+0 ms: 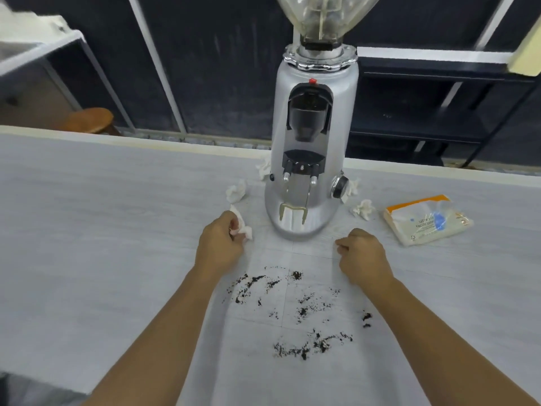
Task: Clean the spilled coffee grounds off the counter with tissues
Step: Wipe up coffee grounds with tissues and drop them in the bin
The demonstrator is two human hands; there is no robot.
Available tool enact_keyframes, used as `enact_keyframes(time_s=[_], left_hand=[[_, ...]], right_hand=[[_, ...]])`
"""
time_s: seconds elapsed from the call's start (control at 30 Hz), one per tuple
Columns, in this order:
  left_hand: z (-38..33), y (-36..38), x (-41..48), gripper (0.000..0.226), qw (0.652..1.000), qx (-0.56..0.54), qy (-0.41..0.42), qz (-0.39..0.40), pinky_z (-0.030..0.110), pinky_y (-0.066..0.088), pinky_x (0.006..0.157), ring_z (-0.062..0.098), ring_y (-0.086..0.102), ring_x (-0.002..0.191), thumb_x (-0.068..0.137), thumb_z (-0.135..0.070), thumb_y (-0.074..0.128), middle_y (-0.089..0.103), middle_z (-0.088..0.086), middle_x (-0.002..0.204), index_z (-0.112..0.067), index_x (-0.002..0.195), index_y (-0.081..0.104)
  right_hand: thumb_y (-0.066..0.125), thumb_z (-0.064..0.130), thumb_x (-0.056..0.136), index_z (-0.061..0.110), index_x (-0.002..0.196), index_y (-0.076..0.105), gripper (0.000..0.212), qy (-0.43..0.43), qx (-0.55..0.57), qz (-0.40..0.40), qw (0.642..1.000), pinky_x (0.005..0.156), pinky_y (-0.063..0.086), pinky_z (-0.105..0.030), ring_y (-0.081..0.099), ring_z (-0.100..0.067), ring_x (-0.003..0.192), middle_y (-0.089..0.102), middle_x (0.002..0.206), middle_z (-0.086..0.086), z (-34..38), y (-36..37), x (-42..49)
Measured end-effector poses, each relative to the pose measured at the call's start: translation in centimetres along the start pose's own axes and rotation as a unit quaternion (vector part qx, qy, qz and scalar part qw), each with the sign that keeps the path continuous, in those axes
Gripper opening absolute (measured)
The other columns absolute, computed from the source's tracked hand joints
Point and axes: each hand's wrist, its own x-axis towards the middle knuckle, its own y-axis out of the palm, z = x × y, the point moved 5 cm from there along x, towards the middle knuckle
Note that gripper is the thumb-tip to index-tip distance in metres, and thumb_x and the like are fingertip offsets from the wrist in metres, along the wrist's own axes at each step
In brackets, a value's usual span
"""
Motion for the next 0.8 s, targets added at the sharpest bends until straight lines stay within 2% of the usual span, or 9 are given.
enact_keyframes(time_s=[0.1, 0.13, 0.23, 0.27, 0.33, 0.47, 0.67, 0.8], left_hand=[[1.3, -2.1, -3.0, 0.044, 0.998, -0.044, -0.018, -0.029, 0.021, 0.049, 0.075, 0.011, 0.061, 0.083, 0.086, -0.011, 0.070, 0.061, -0.008, 0.091, -0.030, 0.125, 0.059], [1.8, -3.0, -4.2, 0.043, 0.998, -0.033, -0.017, -0.041, 0.021, 0.048, 0.078, 0.013, 0.062, 0.086, 0.086, -0.011, 0.070, 0.060, -0.008, 0.092, -0.027, 0.126, 0.062], [3.6, -6.1, -8.2, 0.023, 0.998, -0.016, -0.023, -0.050, 0.027, 0.051, 0.079, 0.016, 0.063, 0.088, 0.083, -0.011, 0.071, 0.063, -0.006, 0.093, -0.025, 0.101, 0.075], [4.5, -7.2, -9.9, 0.020, 0.998, -0.025, -0.036, -0.049, 0.026, 0.051, 0.078, 0.012, 0.063, 0.088, 0.083, -0.012, 0.073, 0.064, -0.005, 0.096, -0.026, 0.097, 0.076], [6.4, -9.8, -13.6, 0.018, 0.995, -0.052, -0.065, -0.057, 0.018, 0.049, 0.076, 0.004, 0.061, 0.090, 0.083, -0.015, 0.075, 0.062, -0.007, 0.101, -0.027, 0.096, 0.076], [10.5, -15.0, -21.8, 0.018, 0.986, -0.090, -0.113, -0.082, 0.007, 0.045, 0.072, -0.003, 0.060, 0.097, 0.083, -0.015, 0.077, 0.062, -0.015, 0.110, -0.027, 0.097, 0.075], [17.7, -20.3, -33.0, 0.023, 0.973, -0.132, -0.170, -0.085, 0.014, 0.051, 0.074, -0.002, 0.062, 0.096, 0.084, -0.016, 0.076, 0.067, -0.019, 0.108, -0.036, 0.096, 0.072], [22.4, -20.6, -38.9, 0.017, 0.962, -0.137, -0.222, -0.079, 0.014, 0.049, 0.072, 0.000, 0.062, 0.089, 0.085, -0.018, 0.076, 0.068, -0.014, 0.105, -0.026, 0.101, 0.074]], right_hand=[[0.066, -0.003, 0.080, 0.002, 0.085, 0.078, 0.014, -0.007, 0.025, 0.002, 1.000, 0.064, 0.054, -0.036, 0.061, -0.033, 0.070, 0.064, 0.081, -0.015, 0.5, -0.4, -1.0], [0.068, -0.002, 0.080, 0.003, 0.089, 0.078, 0.015, -0.013, 0.038, 0.001, 0.999, 0.068, 0.053, -0.033, 0.062, -0.032, 0.073, 0.065, 0.083, -0.014, 1.1, -0.5, -1.7], [0.074, 0.003, 0.080, 0.008, 0.094, 0.078, 0.016, -0.032, 0.094, 0.008, 0.995, 0.071, 0.042, -0.015, 0.063, -0.020, 0.075, 0.068, 0.084, -0.007, 4.6, -0.9, -4.8], [0.074, 0.005, 0.080, 0.011, 0.094, 0.078, 0.015, -0.032, 0.116, 0.017, 0.993, 0.070, 0.038, -0.005, 0.061, -0.012, 0.072, 0.068, 0.085, -0.003, 6.2, -0.9, -6.0], [0.074, 0.007, 0.081, 0.016, 0.093, 0.079, 0.015, -0.028, 0.162, 0.046, 0.985, 0.068, 0.037, 0.001, 0.057, 0.000, 0.067, 0.068, 0.085, 0.004, 9.6, -0.4, -8.7], [0.075, 0.013, 0.082, 0.022, 0.093, 0.079, 0.014, -0.058, 0.210, 0.116, 0.969, 0.068, 0.038, -0.001, 0.057, 0.000, 0.074, 0.064, 0.083, 0.011, 17.3, 2.1, -14.4], [0.074, 0.012, 0.084, 0.023, 0.092, 0.079, 0.014, -0.100, 0.262, 0.221, 0.934, 0.068, 0.046, -0.014, 0.058, -0.006, 0.074, 0.066, 0.089, 0.007, 28.6, 7.3, -23.8], [0.077, 0.013, 0.081, 0.026, 0.091, 0.079, 0.016, -0.102, 0.279, 0.270, 0.916, 0.067, 0.045, -0.009, 0.061, -0.001, 0.079, 0.067, 0.089, 0.012, 32.2, 12.2, -28.9]])
